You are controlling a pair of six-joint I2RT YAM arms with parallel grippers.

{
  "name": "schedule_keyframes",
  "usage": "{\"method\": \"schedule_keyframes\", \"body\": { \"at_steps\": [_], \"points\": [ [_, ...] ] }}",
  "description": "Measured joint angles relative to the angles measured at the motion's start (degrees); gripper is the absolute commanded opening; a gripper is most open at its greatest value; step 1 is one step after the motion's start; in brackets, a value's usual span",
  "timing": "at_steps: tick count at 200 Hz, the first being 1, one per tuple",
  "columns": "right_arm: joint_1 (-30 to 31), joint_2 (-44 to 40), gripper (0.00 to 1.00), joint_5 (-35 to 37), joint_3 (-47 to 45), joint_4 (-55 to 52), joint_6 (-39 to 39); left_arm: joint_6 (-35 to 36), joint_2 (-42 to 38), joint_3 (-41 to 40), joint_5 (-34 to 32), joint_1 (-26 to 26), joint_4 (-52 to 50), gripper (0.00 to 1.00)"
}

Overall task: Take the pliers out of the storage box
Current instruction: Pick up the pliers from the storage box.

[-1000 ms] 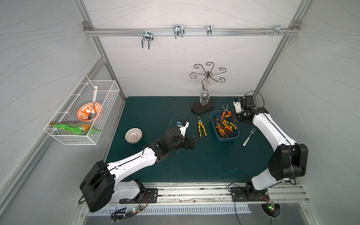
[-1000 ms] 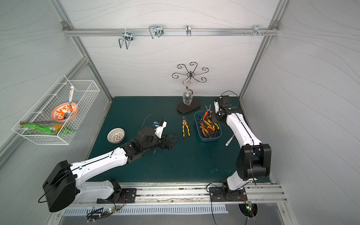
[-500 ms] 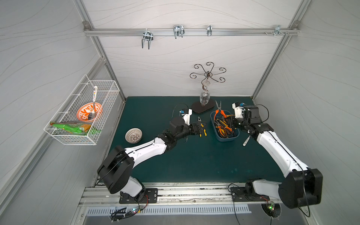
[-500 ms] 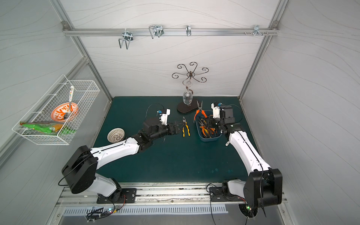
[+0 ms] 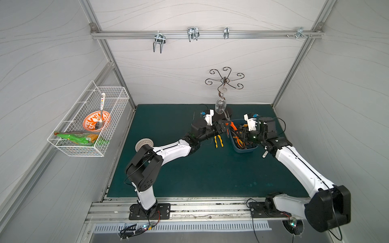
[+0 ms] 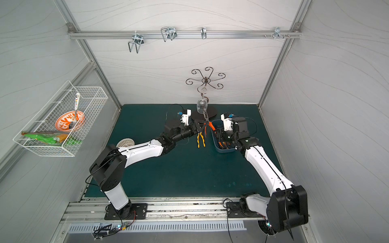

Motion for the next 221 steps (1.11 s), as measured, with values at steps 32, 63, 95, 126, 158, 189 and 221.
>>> {"method": "schedule_keyframes", "body": {
  "at_steps": [32, 63, 95, 126, 158, 189, 221],
  "points": [
    [0.8, -0.7, 0.0, -0.4, 0.0, 0.0, 0.0, -1.7, 1.6, 1.5, 0.7, 0.0, -1.2, 0.53],
    [1.9, -0.7, 0.0, 0.2, -0.3, -0.2, 0.0, -3.4, 3.0, 2.3, 1.4, 0.0, -2.1, 0.44],
    [3.5, -0.6, 0.0, 2.1, -0.3, -0.6, -0.7, -4.2, 3.4, 2.9, 2.5, 0.0, -2.5, 0.35],
    [4.7, -0.4, 0.0, 3.6, -0.3, -0.7, -1.4, -5.2, 4.0, 3.3, 3.5, 0.0, -2.5, 0.15],
    [5.2, -0.3, 0.17, 5.2, -0.3, -1.2, -1.8, -5.9, 4.6, 3.6, 4.2, 0.0, -2.5, 0.0],
    [5.4, -0.9, 0.67, 5.6, -0.3, -1.1, -2.7, -5.6, 4.6, 3.6, 5.9, 0.6, -3.8, 0.0],
    [5.6, -4.4, 0.94, 5.0, -1.0, -1.1, -4.7, -2.7, 4.2, 1.9, 10.9, 2.9, -5.9, 0.0]
  ]
}}
